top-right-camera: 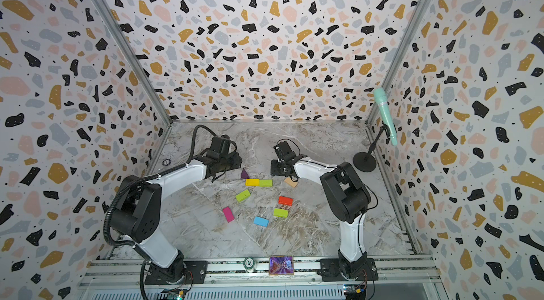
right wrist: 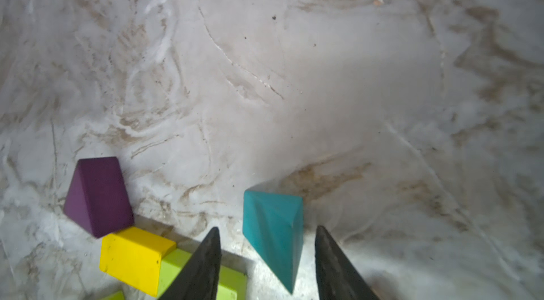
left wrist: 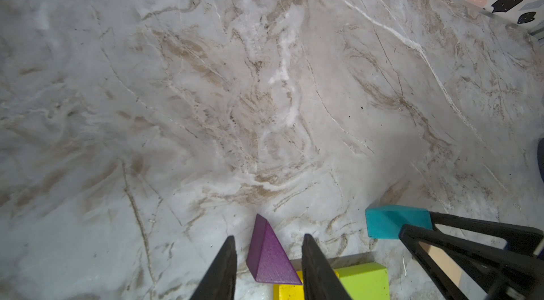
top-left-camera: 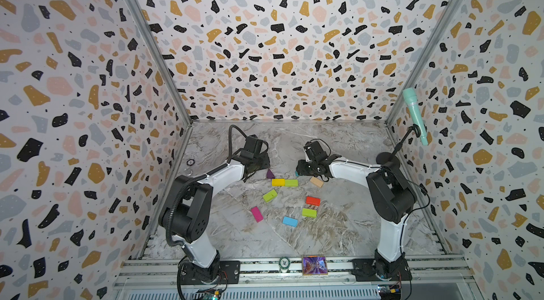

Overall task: Assemble a carrot with building blocks
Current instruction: Adjust the building block at the center of the board, then pick up the building block from the center of the board.

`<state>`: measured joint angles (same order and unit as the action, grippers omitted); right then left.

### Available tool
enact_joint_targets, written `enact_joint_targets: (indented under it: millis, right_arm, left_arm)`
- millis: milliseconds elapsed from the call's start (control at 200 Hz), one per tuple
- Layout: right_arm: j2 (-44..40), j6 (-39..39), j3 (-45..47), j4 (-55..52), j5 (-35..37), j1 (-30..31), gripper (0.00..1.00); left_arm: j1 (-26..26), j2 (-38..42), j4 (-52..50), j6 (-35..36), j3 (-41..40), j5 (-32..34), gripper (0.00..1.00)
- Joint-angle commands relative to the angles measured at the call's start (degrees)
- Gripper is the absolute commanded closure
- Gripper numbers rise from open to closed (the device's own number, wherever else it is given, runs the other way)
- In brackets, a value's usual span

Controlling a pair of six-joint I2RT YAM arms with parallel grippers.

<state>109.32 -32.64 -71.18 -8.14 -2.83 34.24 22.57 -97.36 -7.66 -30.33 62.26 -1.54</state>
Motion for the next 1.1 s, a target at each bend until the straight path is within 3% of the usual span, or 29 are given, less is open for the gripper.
enact_joint_targets:
  millis: [0, 145, 331, 596, 906, 1097]
  right_arm:
    - [-6.91, 4.92, 2.68, 2.64, -2.13, -1.33, 0.42]
    - [-10.55, 12.79, 7.96, 4.05, -8.06, -4.10, 0.40]
    - [-9.58, 21.19, 10.00, 3.17, -6.57, -4.11, 0.37]
    - [-4.52, 25.75, 7.76, 3.59, -6.68, -4.07, 0.36]
    - [0.54, 29.36, 3.39, 3.81, -1.76, -3.46, 0.37]
    - [3.02, 32.67, 1.06, 5.78, -3.63, -3.54, 0.37]
  left_arm:
    - [-0.13, 0.57, 0.12, 1.69, -0.42, -1.25, 0.62]
    - [-0.18, 1.33, -0.53, 2.08, -0.88, -0.93, 0.62]
    - [-0.22, 1.92, -1.65, 2.21, -0.94, 0.04, 0.62]
    - [-0.21, 1.91, -2.29, 1.56, -0.36, 0.31, 0.62]
    - [-0.21, 1.32, -3.02, 1.67, 0.40, 0.49, 0.62]
    - [-0.13, 0.96, -3.32, 1.53, 1.02, 0.39, 0.61]
